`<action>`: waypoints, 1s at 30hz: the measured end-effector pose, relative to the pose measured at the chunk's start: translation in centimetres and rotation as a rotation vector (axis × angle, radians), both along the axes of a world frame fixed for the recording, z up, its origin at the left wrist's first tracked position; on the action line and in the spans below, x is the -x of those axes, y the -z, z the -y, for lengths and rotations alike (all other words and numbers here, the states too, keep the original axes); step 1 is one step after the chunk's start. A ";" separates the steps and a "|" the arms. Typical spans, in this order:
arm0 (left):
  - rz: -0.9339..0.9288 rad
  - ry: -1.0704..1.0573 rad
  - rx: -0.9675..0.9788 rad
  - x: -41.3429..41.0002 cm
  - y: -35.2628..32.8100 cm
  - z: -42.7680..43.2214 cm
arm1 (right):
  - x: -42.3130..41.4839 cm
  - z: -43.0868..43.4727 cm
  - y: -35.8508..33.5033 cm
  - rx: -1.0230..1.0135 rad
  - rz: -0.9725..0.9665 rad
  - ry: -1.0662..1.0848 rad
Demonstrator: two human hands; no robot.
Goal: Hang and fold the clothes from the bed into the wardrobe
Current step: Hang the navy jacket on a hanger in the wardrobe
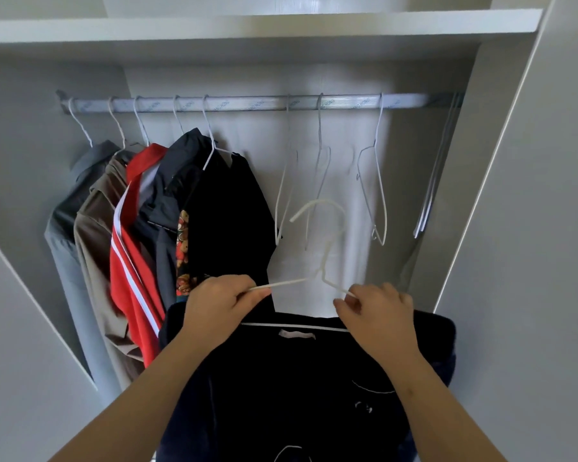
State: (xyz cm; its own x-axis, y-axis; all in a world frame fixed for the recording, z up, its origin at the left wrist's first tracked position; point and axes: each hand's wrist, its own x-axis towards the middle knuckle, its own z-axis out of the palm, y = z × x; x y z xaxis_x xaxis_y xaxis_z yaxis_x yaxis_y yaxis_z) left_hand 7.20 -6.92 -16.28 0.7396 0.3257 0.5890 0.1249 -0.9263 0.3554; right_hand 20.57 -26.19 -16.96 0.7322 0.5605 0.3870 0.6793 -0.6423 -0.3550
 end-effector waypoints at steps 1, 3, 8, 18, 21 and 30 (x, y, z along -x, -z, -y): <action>-0.023 0.006 0.012 -0.2 0.2 0.2 | 0.2 -0.4 -0.2 -0.022 -0.057 -0.045; -0.056 -0.002 0.016 -0.4 0.4 0.3 | 0.1 -0.7 -0.8 -0.083 -0.245 -0.094; -0.149 0.037 0.149 -0.8 0.9 -0.2 | -0.6 -0.3 -1.2 -0.053 -0.462 -0.079; -0.074 -0.165 0.448 -1.1 1.1 -1.0 | -2.7 2.0 -0.2 -0.127 -0.705 0.056; -0.004 -0.243 0.440 -1.6 0.4 -1.4 | -2.1 1.0 -0.1 -0.137 -0.784 0.076; 0.103 -0.198 0.393 -3.7 -3.0 -5.3 | 1.6 -6.4 -1.5 -0.253 -1.344 -0.106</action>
State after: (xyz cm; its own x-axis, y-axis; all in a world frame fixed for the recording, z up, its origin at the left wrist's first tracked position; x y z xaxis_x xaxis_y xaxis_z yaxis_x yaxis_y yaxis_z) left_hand 10.90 -1.60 -13.31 0.5845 0.6685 0.4598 0.2316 -0.6806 0.6951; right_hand 18.95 -19.76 -15.48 0.5796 0.6578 -0.4811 -0.2369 -0.4289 -0.8717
